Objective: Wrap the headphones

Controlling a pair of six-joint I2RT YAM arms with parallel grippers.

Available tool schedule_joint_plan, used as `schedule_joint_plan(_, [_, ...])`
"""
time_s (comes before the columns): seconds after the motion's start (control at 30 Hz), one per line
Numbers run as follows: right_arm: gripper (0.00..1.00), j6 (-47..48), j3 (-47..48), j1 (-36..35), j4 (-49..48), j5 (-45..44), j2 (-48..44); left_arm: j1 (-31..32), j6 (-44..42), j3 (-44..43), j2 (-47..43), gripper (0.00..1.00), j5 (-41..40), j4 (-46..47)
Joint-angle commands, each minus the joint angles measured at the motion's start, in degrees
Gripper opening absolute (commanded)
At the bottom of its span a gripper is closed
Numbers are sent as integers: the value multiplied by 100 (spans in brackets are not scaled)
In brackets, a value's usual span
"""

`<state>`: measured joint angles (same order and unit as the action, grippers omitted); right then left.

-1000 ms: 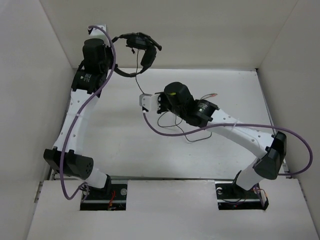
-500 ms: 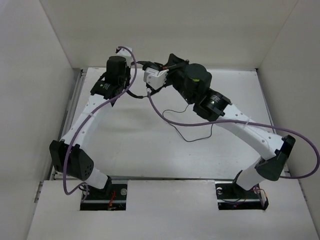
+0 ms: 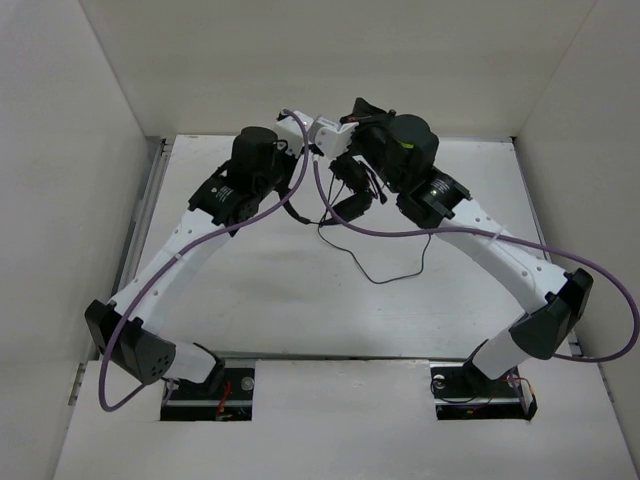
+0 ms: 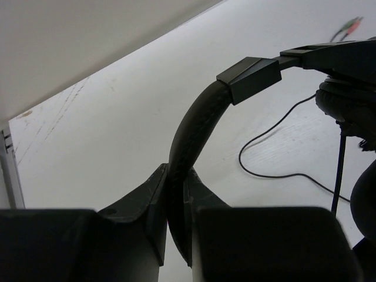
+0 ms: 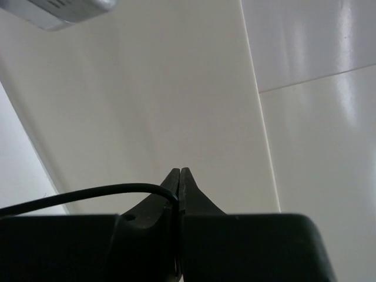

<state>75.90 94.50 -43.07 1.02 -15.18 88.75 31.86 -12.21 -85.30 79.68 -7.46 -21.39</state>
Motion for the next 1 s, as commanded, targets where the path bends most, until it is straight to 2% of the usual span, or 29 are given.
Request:
schedule_joint_plan(0.0, [1, -873, 191, 294, -296, 445, -42, 88, -133, -391, -427, 0, 552, 21])
schedule_joint_plan(0.2, [0, -2148, 315, 637, 127, 1192, -103, 79, 95, -514, -559, 0, 1247, -304])
schedule_joint_plan(0.4, [0, -2852, 587, 673, 434, 1544, -68, 97, 263, -742, -550, 0, 1757, -576])
schedule_joint_plan(0.97, [0, -3362, 675, 646, 593, 1772, 283, 194, 245, -1226, -497, 0, 2275, -946])
